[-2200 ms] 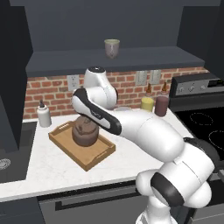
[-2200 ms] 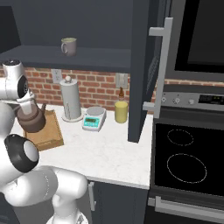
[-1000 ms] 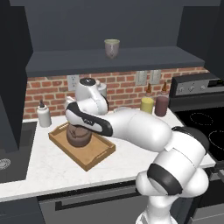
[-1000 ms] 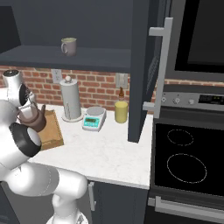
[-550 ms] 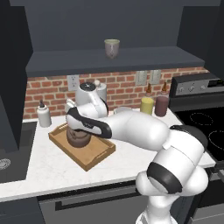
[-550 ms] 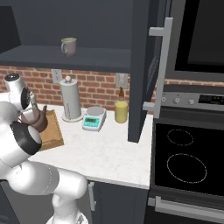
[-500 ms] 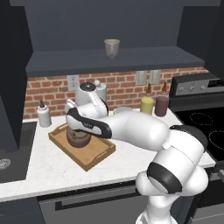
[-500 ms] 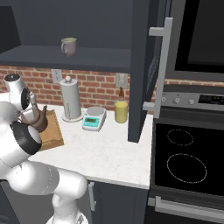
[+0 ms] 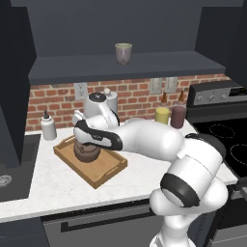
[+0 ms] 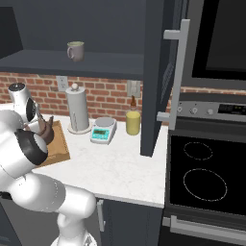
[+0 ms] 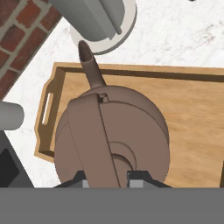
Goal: Pick the kettle from the counter and place it on the tray. Then pick the mug from the cabinet and place it on the tray. Then close the cabinet doors.
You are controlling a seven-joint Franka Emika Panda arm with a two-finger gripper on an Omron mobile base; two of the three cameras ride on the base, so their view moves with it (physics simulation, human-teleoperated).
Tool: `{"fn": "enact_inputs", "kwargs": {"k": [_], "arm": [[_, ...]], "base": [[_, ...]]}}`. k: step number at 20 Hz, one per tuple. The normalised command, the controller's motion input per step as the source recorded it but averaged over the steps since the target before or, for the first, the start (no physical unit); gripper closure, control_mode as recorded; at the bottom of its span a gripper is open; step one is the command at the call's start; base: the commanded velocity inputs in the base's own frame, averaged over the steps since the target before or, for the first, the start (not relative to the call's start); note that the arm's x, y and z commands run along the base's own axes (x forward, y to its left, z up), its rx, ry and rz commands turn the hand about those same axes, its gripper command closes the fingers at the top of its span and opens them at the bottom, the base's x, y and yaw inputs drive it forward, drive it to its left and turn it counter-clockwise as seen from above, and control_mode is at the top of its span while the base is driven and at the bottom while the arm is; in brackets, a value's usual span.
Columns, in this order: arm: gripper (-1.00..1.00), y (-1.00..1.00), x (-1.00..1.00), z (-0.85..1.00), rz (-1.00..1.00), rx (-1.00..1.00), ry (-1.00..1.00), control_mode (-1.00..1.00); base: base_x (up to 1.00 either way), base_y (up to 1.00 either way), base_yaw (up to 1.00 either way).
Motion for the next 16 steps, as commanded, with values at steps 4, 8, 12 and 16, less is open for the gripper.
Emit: {"fn": "enact_inputs", "kwargs": {"k": [4,8,12,16], "arm": [[1.0,0.0,0.13,-0.04,0.0,0.0,0.0,-1.0],[1.0,0.0,0.09,-0.07,0.0,0.0,0.0,-1.0],[1.0,0.04,0.05,-0.08,0.0,0.0,0.0,-1.0],[1.0,0.12,0.0,-0.09,0.0,0.0,0.0,-1.0]], "base": [[0.0,0.0,0.0],[0.0,0.0,0.0],[0.0,0.0,0.0],[0.0,0.0,0.0]]}}
